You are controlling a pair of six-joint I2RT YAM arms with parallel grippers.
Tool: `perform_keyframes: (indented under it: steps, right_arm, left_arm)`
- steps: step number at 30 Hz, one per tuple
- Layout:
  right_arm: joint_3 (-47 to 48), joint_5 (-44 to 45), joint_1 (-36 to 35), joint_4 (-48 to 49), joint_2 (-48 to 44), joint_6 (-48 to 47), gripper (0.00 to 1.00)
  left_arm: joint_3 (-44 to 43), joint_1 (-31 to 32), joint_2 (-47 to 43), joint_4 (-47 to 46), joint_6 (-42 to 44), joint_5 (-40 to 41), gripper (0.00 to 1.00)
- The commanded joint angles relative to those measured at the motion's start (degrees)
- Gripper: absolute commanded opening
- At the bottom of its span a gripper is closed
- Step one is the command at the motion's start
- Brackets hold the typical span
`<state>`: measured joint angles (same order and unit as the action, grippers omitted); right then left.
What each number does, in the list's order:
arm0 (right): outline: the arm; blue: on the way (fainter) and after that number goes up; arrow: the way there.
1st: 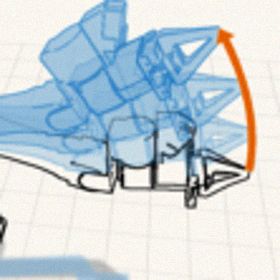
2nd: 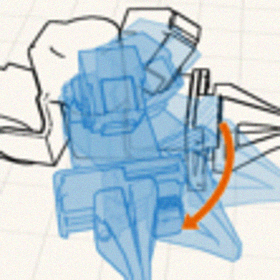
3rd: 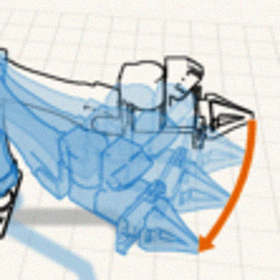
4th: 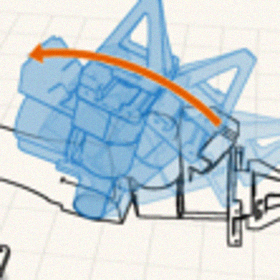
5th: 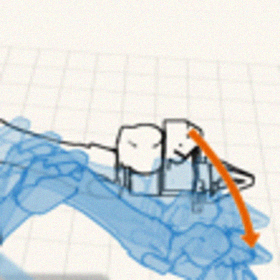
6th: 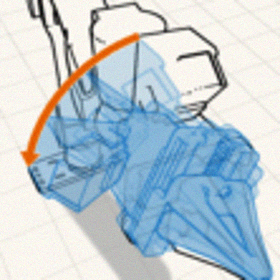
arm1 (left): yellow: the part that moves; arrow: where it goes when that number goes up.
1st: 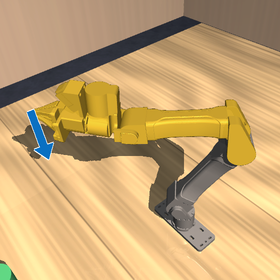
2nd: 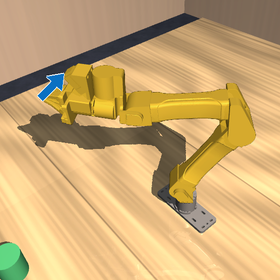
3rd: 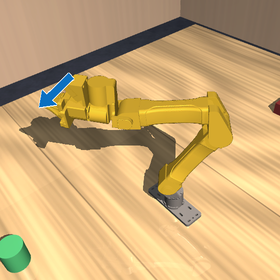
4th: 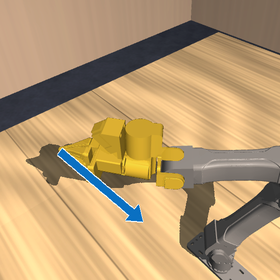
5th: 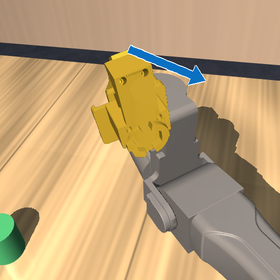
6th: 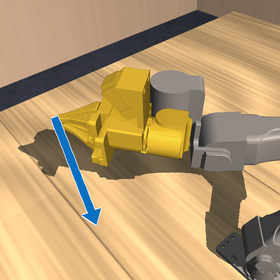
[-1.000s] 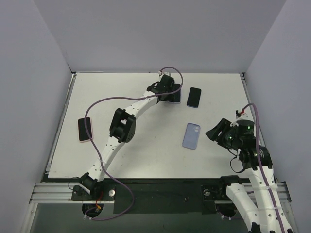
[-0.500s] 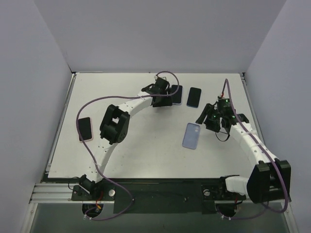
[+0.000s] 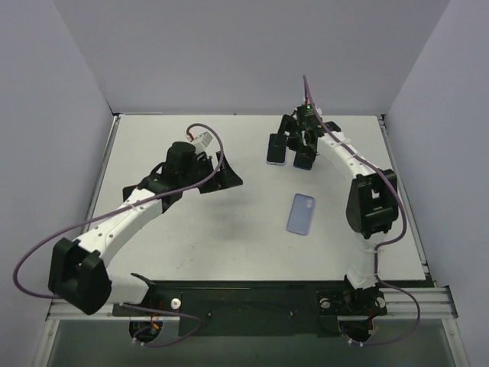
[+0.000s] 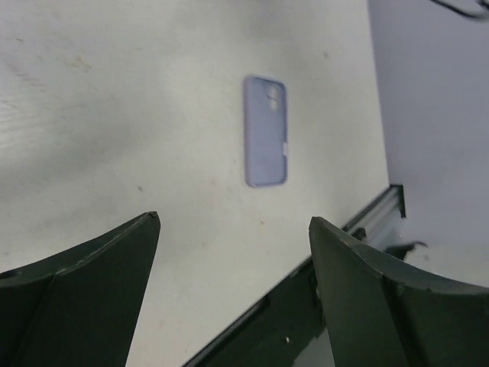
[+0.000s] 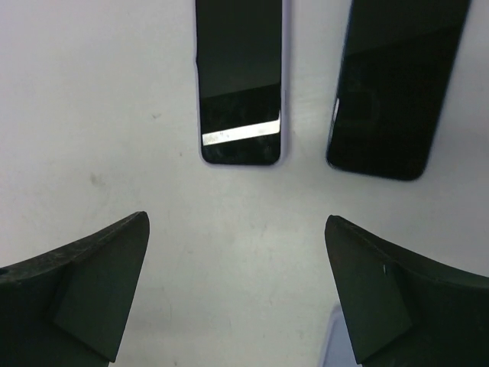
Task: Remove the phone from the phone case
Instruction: Move the phone to the center of the board.
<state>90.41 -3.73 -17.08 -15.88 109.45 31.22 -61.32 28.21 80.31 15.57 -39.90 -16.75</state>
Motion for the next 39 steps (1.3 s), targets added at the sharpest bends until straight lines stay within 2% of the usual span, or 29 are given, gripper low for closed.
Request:
perform_keyframes:
  steps: [1,7,11,14,19,30,36,39]
  right_arm:
    - [14.84,6.27,-2.60,-8.02,10.33,-2.74,0.93]
    - [28.66,12.06,-3.75,-10.57,22.12,1.73,0.96]
    - [31.31,14.10,-4.36,-10.75,25.72,3.75,0.96]
    - [32.37,15.50,-4.71,-10.84,27.65,4.99,0.96]
    - [35.97,13.05,-4.80,-11.19,32.22,5.52,0.96]
    - [38.79,13.75,-4.98,-13.47,36.54,5.34,0.92]
    - [41.69,15.50,-5.16,-20.76,39.09,6.83,0.72]
    - [43.00,17.70,-5.94,-24.88,39.26,5.17,0.67]
  left_arm:
    - [6.63,0.71,-11.55,-2.48,-0.79,-11.62,0.90]
    - [13.15,1.06,-22.47,-4.14,-4.74,-13.39,0.91]
    - [15.96,1.32,-26.25,-6.51,-7.20,-14.53,0.91]
    - [17.80,1.06,-27.49,-8.10,-9.75,-15.58,0.91]
    - [20.01,1.15,-28.28,-17.67,-17.22,-18.40,0.92]
    - [17.20,1.15,-28.20,-16.71,-17.93,-18.23,0.92]
    - [16.06,1.15,-27.23,-17.42,-18.29,-18.05,0.92]
    - [14.57,1.15,-27.14,-16.54,-17.58,-18.14,0.92]
